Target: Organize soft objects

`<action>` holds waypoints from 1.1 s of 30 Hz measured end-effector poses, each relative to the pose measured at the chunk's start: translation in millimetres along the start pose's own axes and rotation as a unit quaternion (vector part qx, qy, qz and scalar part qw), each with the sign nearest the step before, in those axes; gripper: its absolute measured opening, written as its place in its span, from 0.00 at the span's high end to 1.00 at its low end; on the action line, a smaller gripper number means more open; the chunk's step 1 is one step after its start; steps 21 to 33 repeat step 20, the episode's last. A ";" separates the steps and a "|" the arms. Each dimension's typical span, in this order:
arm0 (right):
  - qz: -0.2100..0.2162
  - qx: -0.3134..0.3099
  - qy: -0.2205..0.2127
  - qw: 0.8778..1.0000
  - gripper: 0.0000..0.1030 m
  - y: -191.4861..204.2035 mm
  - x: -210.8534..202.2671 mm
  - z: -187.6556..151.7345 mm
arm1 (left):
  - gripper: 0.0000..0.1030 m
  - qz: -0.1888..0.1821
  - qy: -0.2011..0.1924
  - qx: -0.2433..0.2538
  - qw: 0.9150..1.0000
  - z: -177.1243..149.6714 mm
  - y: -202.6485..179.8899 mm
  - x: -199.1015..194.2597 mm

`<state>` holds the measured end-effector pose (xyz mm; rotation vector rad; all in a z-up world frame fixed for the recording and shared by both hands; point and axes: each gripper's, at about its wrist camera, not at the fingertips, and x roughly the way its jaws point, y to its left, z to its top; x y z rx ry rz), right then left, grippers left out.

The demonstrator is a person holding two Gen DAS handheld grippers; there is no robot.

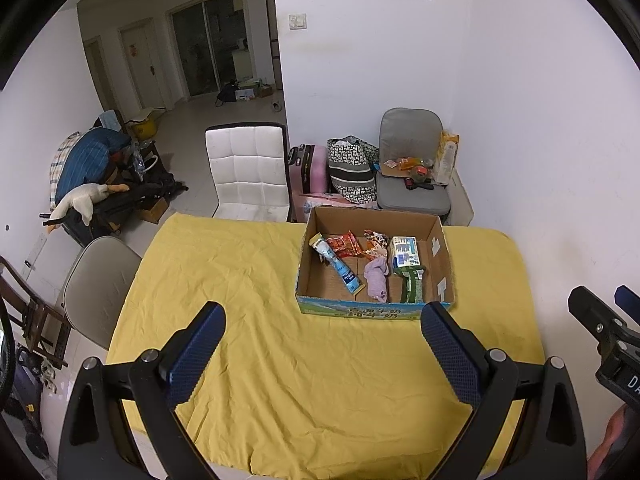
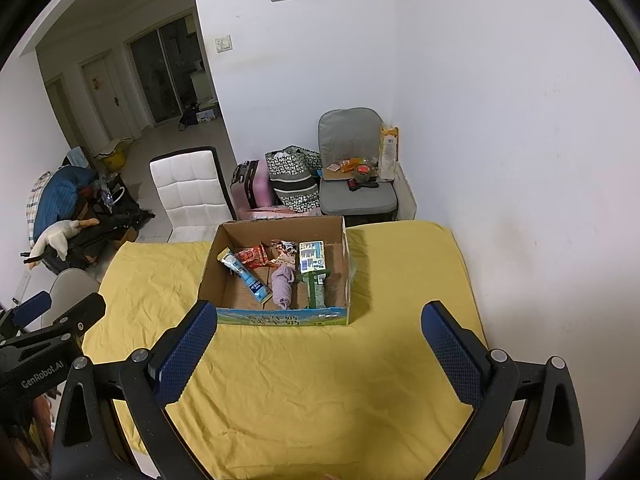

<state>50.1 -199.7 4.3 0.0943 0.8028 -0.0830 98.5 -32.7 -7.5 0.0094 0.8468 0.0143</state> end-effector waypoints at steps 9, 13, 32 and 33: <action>0.002 -0.001 0.004 1.000 0.00 2.2 1.0 -2.4 | 0.03 0.001 -0.002 0.000 1.000 -2.4 0.3 2.7; 0.001 0.001 0.004 1.000 0.00 2.7 1.3 -2.1 | 0.03 0.000 -0.001 0.000 1.000 -2.2 0.4 2.7; 0.004 -0.001 0.005 1.000 0.00 6.4 2.4 -5.5 | 0.03 0.000 -0.002 0.001 1.000 -3.8 0.3 2.0; 0.004 -0.001 0.005 1.000 0.00 6.4 2.4 -5.5 | 0.03 0.000 -0.002 0.001 1.000 -3.8 0.3 2.0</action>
